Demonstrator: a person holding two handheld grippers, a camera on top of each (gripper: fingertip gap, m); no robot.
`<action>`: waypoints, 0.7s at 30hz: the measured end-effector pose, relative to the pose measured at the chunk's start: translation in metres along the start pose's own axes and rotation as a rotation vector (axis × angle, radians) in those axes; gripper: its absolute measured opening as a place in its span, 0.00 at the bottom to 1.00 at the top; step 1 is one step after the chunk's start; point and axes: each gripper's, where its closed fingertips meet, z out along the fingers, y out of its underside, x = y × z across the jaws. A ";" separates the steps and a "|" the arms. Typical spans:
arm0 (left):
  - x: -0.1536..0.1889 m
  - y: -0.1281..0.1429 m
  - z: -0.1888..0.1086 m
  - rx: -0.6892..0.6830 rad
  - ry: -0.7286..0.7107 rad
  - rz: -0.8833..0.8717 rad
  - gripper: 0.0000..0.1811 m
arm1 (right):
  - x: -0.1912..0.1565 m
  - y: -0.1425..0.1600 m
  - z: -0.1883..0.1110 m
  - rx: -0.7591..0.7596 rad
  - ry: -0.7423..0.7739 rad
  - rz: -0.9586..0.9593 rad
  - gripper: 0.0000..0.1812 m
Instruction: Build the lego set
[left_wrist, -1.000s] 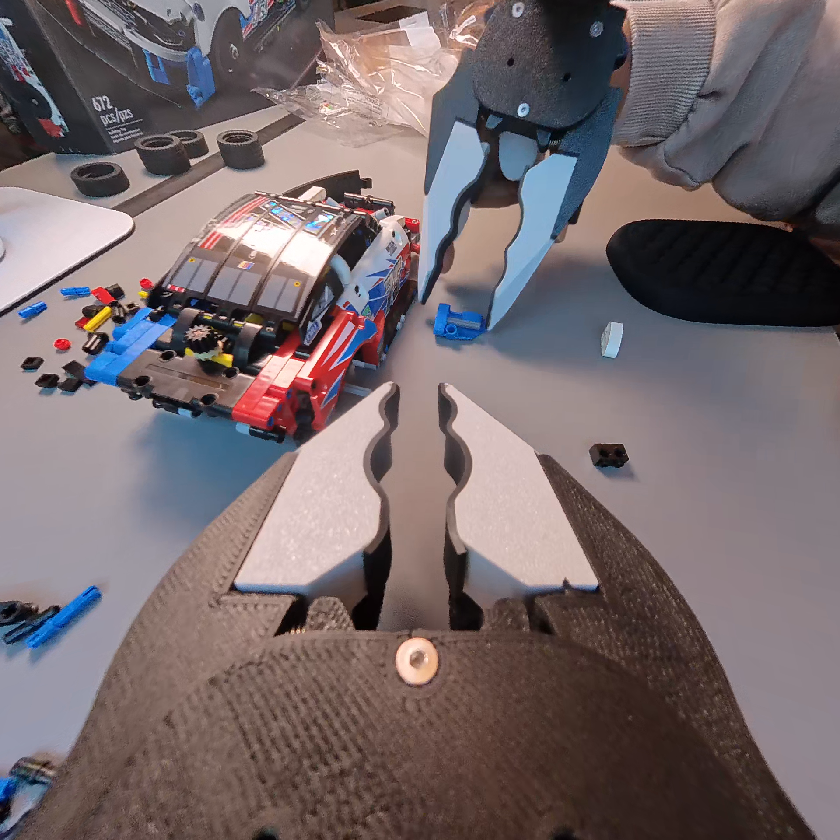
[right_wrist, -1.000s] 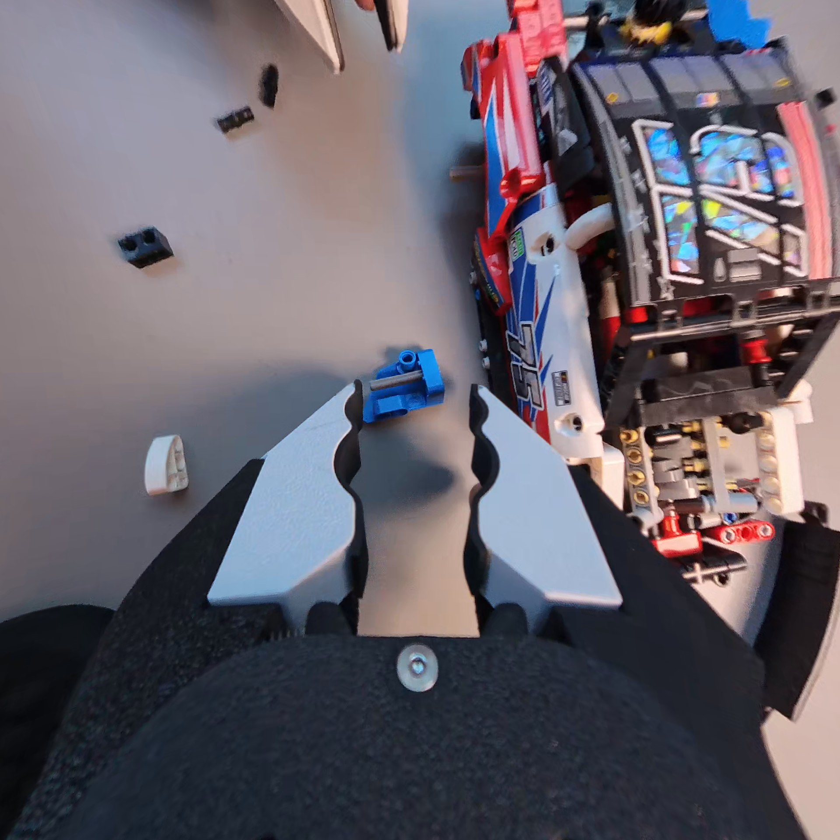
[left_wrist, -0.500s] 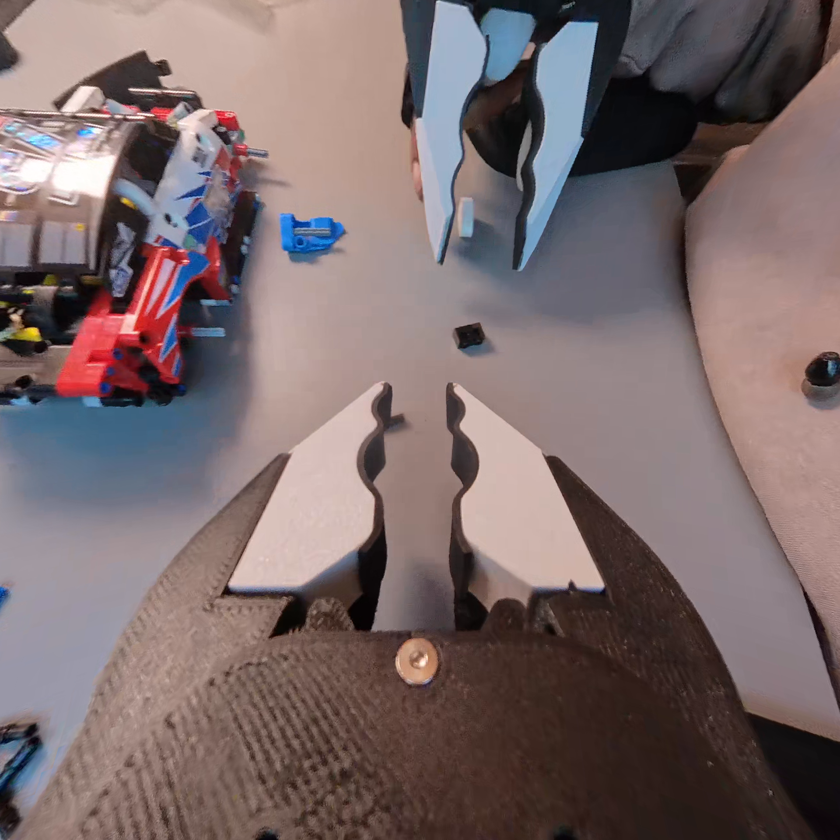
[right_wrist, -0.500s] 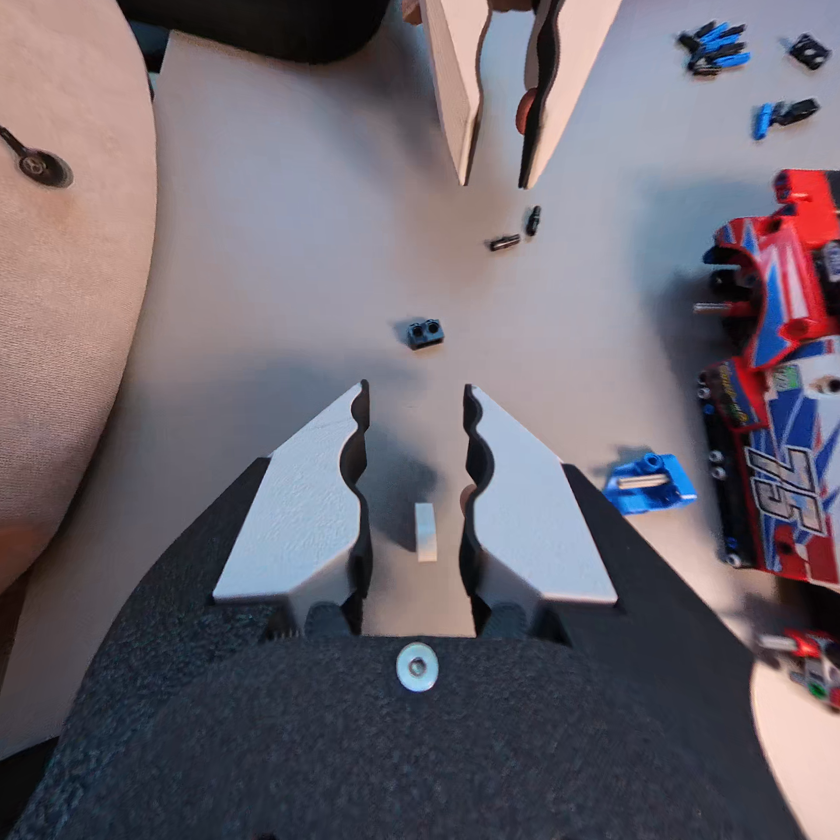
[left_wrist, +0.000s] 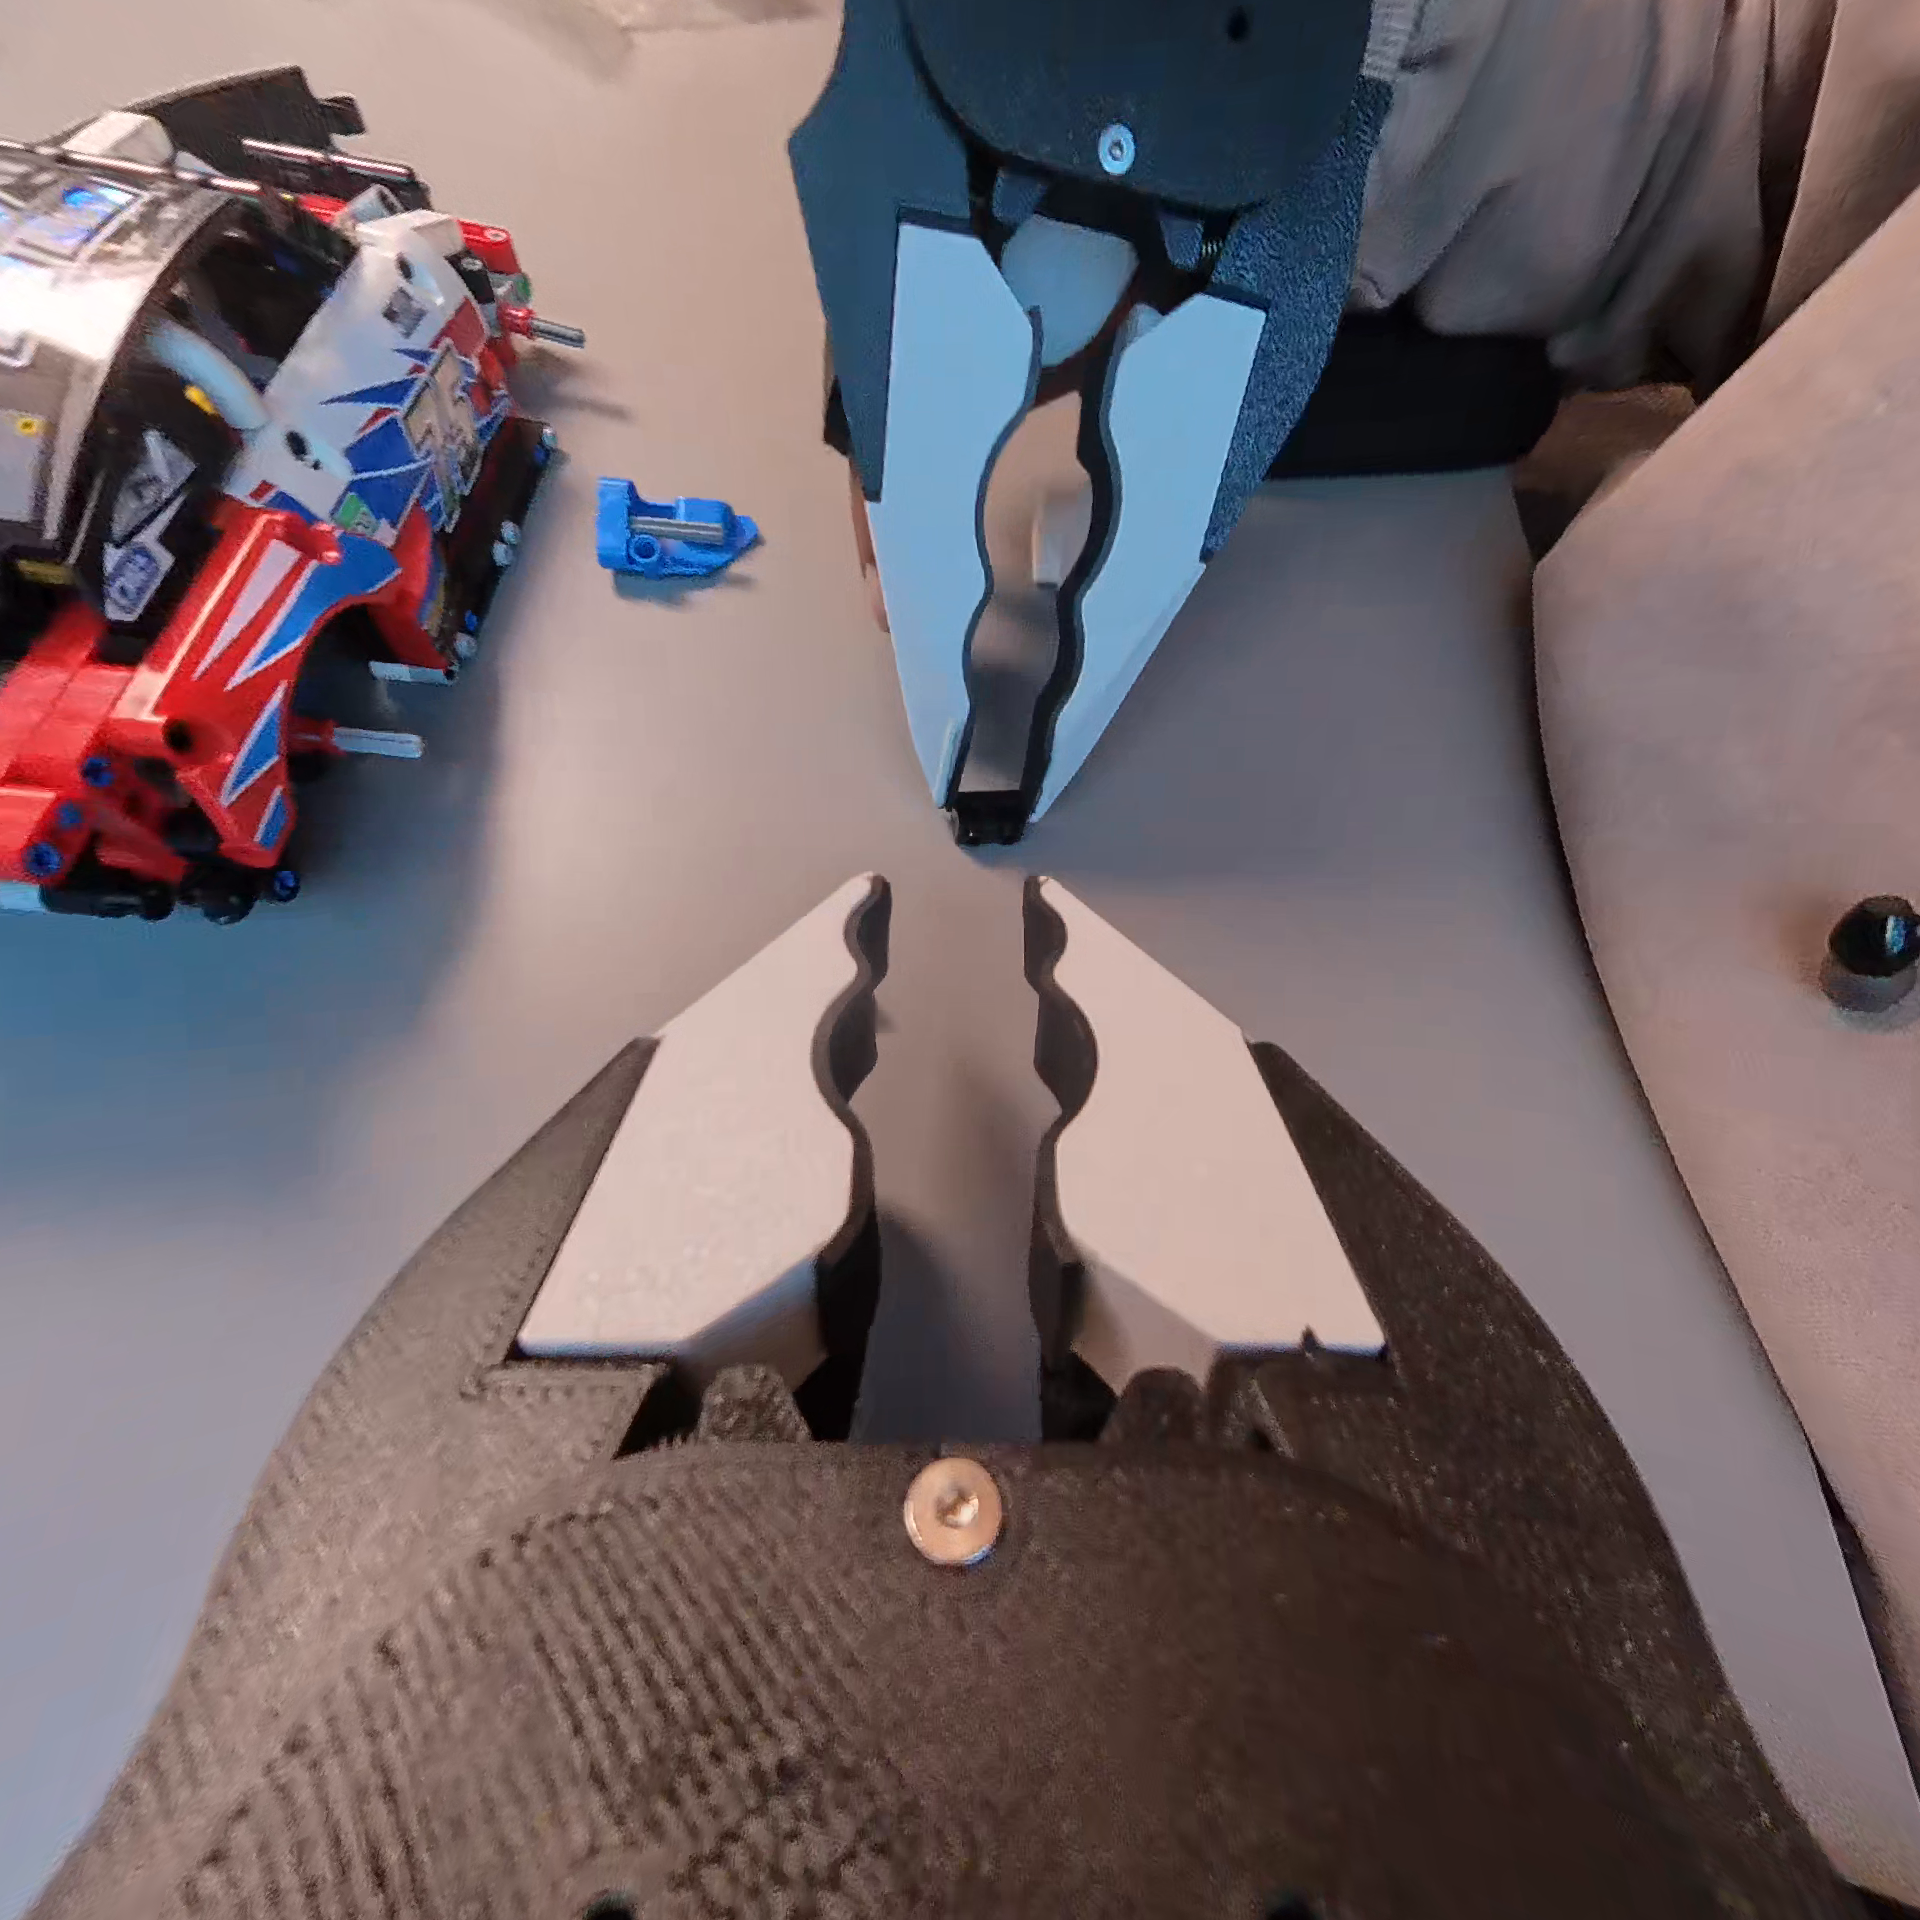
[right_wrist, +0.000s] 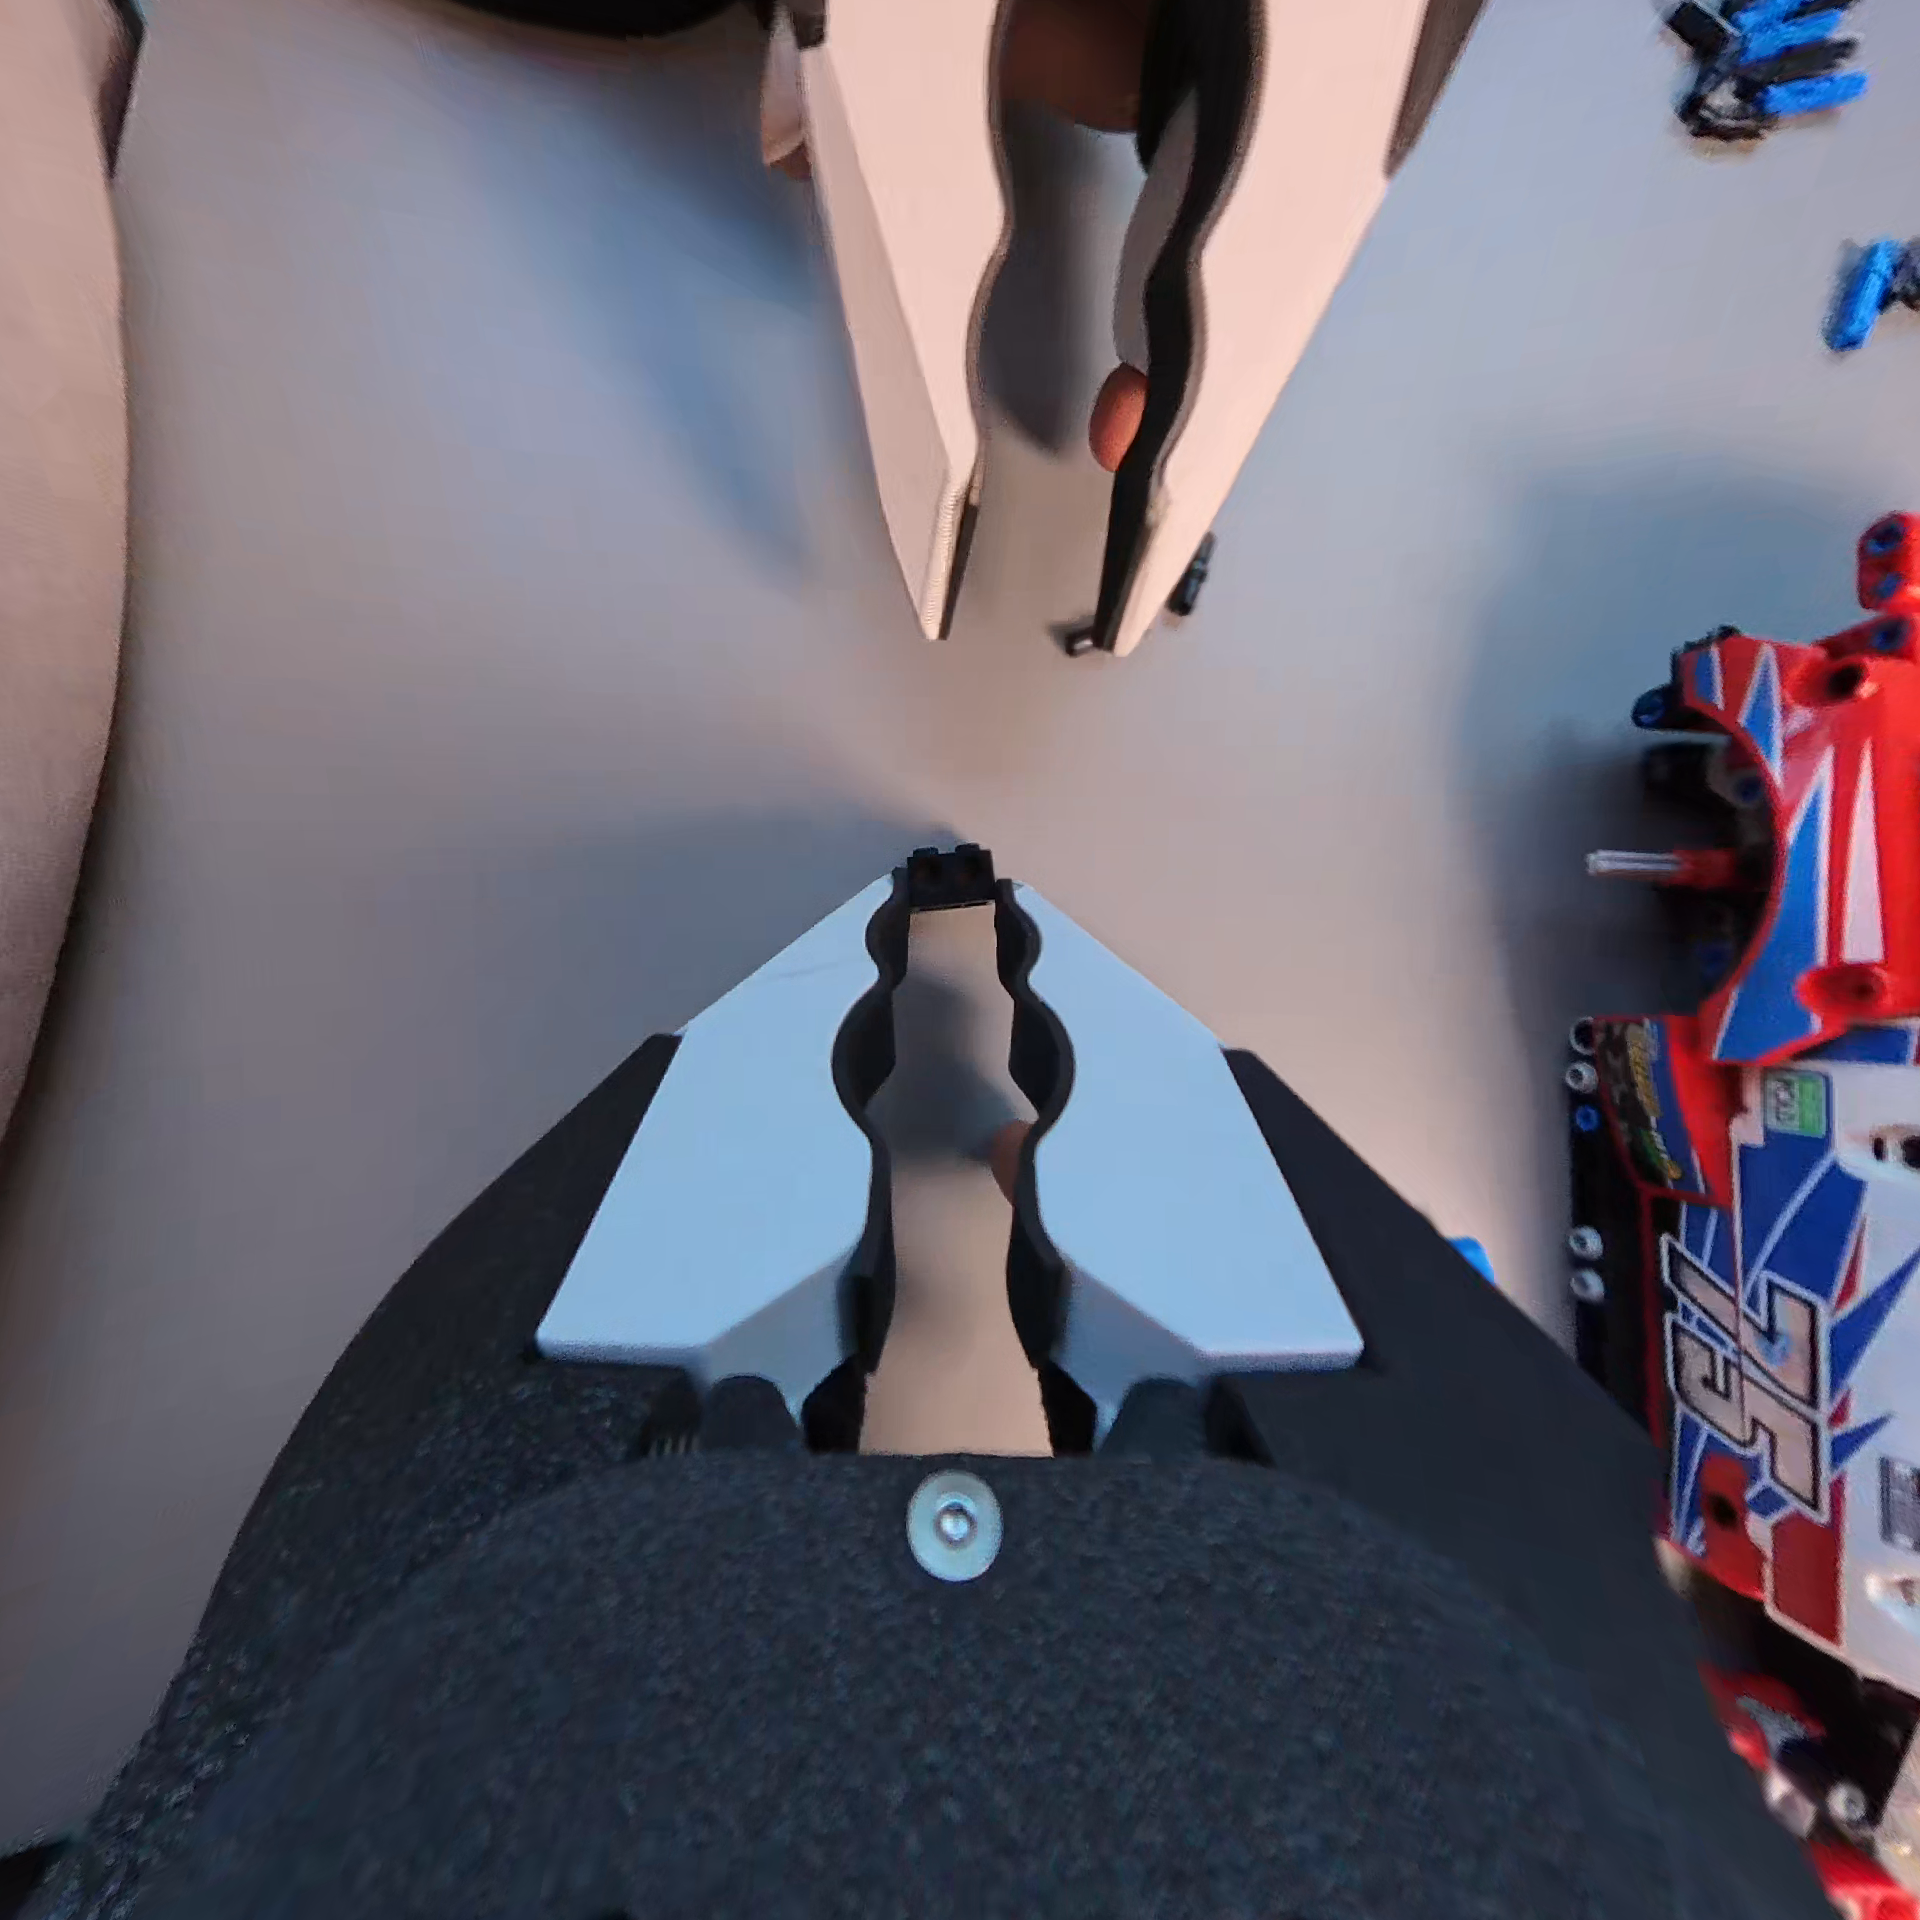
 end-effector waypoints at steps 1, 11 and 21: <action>-0.003 -0.001 0.000 0.012 -0.016 -0.009 0.13 | 0.005 0.001 0.000 -0.001 0.029 0.045 0.07; -0.029 0.004 -0.003 -0.015 -0.176 0.032 0.13 | 0.076 0.043 -0.027 -0.081 0.418 0.436 0.07; -0.063 0.018 -0.039 -0.004 -0.268 -0.025 0.15 | 0.076 0.042 -0.032 -0.056 0.418 0.399 0.14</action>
